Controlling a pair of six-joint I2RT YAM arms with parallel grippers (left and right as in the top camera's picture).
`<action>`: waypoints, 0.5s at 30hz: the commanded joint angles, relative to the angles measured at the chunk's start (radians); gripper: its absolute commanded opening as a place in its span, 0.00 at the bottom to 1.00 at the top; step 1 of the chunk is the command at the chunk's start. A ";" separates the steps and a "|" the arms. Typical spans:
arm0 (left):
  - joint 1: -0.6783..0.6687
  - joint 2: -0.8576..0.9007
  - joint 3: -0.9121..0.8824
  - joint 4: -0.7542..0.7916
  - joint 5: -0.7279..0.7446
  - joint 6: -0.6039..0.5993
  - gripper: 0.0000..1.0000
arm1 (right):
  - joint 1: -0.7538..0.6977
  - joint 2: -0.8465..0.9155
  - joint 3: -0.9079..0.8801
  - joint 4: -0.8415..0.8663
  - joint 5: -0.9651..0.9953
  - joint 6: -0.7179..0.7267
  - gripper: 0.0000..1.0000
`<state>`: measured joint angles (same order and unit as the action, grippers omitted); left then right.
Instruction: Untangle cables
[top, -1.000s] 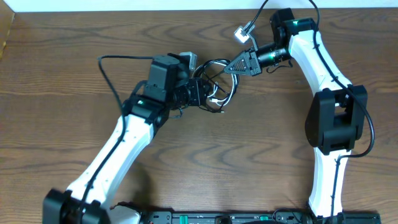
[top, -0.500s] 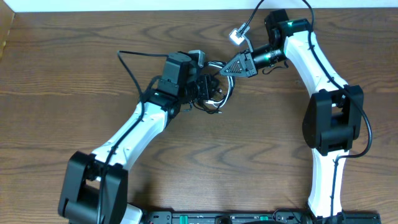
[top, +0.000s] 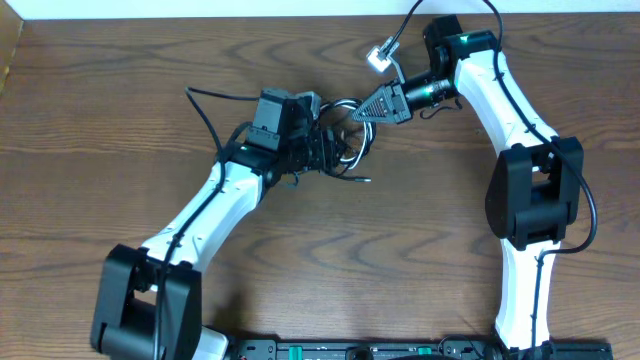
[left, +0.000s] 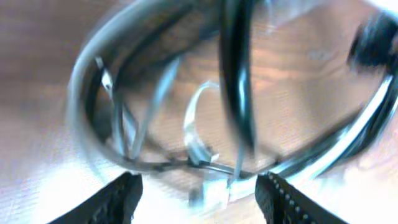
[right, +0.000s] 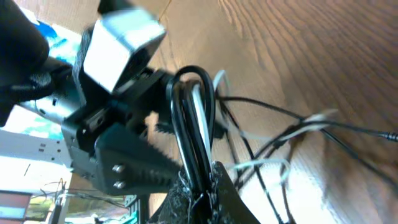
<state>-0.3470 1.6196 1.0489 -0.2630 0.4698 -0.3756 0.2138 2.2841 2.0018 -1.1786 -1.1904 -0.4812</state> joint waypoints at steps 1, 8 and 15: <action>0.008 -0.091 0.025 -0.079 0.023 0.081 0.63 | -0.012 -0.001 0.006 0.061 -0.051 0.169 0.01; 0.009 -0.240 0.025 -0.121 -0.037 0.140 0.47 | -0.012 -0.001 0.006 0.238 -0.051 0.452 0.01; -0.009 -0.239 0.014 -0.172 -0.025 0.215 0.34 | -0.024 -0.001 0.006 0.439 -0.196 0.716 0.01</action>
<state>-0.3431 1.3659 1.0557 -0.4305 0.4427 -0.2317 0.2054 2.2841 2.0014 -0.7834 -1.2526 0.0483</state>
